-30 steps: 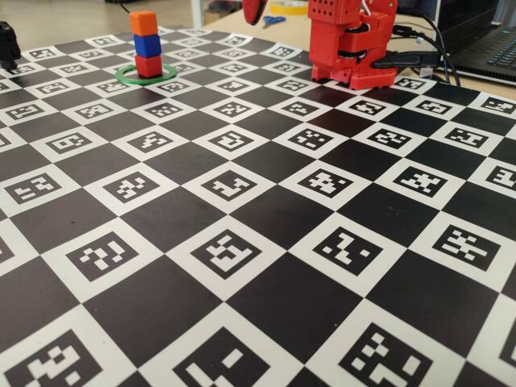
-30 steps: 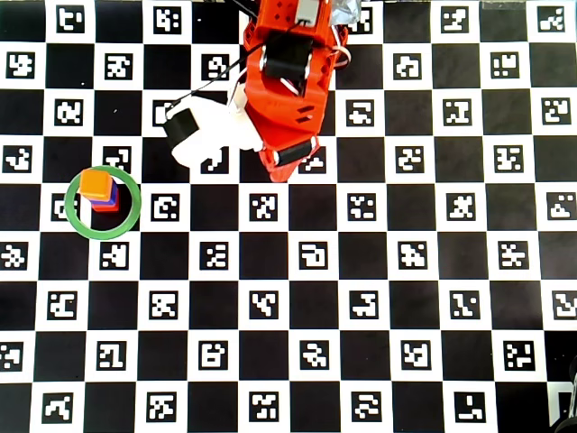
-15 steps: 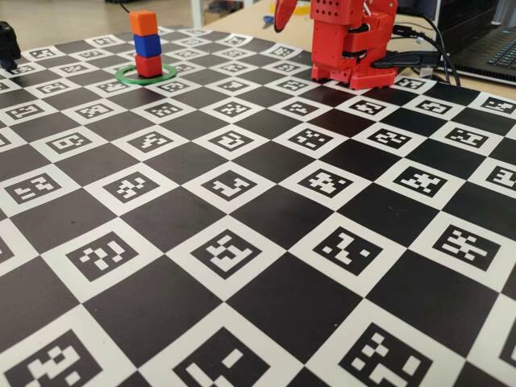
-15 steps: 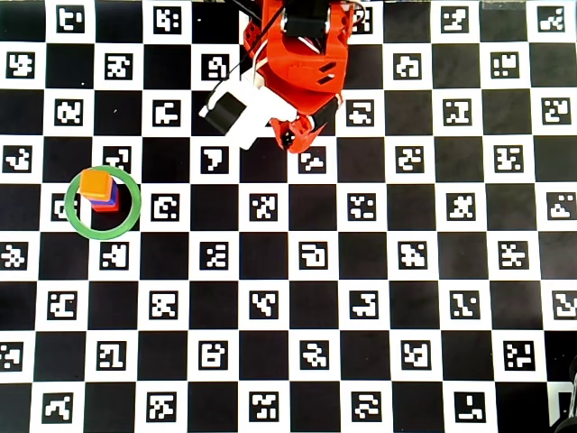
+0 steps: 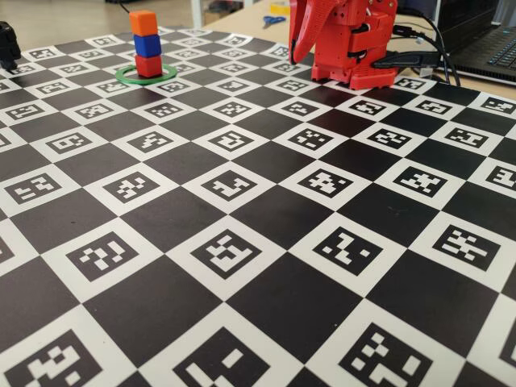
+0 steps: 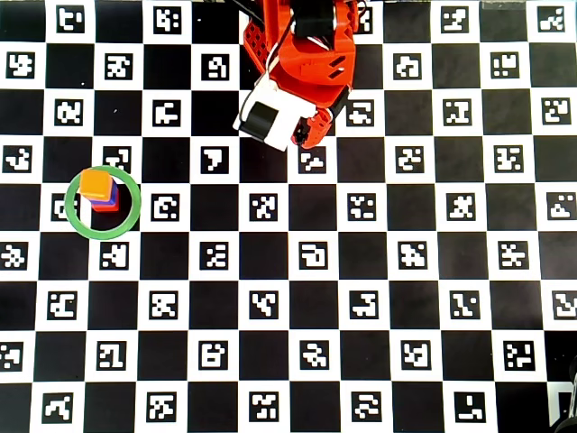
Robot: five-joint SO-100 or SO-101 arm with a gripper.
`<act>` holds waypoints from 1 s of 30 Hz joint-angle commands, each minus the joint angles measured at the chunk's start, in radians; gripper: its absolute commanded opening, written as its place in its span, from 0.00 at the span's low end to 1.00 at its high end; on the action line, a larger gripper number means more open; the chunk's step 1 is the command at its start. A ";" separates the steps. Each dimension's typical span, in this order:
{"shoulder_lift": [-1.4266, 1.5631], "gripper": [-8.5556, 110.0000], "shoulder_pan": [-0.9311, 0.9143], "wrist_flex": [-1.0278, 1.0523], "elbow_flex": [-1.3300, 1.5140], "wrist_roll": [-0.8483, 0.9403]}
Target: Grab the red cube then put it in the green circle then put the blue cube on top and finally the orange cube on top
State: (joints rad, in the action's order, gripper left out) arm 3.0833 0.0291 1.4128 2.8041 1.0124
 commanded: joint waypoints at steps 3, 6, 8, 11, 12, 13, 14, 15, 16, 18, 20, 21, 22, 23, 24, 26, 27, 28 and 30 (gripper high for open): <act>0.049 0.02 -0.038 -0.008 0.078 0.044; 0.066 0.02 -0.051 -0.020 0.118 0.072; 0.084 0.02 -0.055 -0.026 0.147 0.100; 0.112 0.02 -0.067 -0.029 0.189 0.135; 0.117 0.02 -0.072 -0.038 0.202 0.143; 0.121 0.02 -0.080 -0.048 0.212 0.149; 0.126 0.02 -0.086 -0.052 0.222 0.161; 0.135 0.02 -0.089 -0.063 0.245 0.179; 0.147 0.02 -0.091 -0.081 0.281 0.210; 0.178 0.02 -0.095 -0.121 0.360 0.278; 0.219 0.02 -0.114 -0.106 0.367 0.282; 0.252 0.02 -0.121 -0.097 0.377 0.290; 0.267 0.02 -0.130 -0.091 0.380 0.299; 0.275 0.02 -0.137 -0.086 0.380 0.298; 0.275 0.02 -0.137 -0.086 0.380 0.296; 0.275 0.02 -0.137 -0.086 0.380 0.298; 0.275 0.02 -0.137 -0.084 0.380 0.311; 0.275 0.02 -0.137 -0.084 0.380 0.321; 0.275 0.02 -0.137 -0.080 0.380 0.359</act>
State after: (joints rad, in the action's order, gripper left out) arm 3.3103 -0.0982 1.2855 3.1293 1.3284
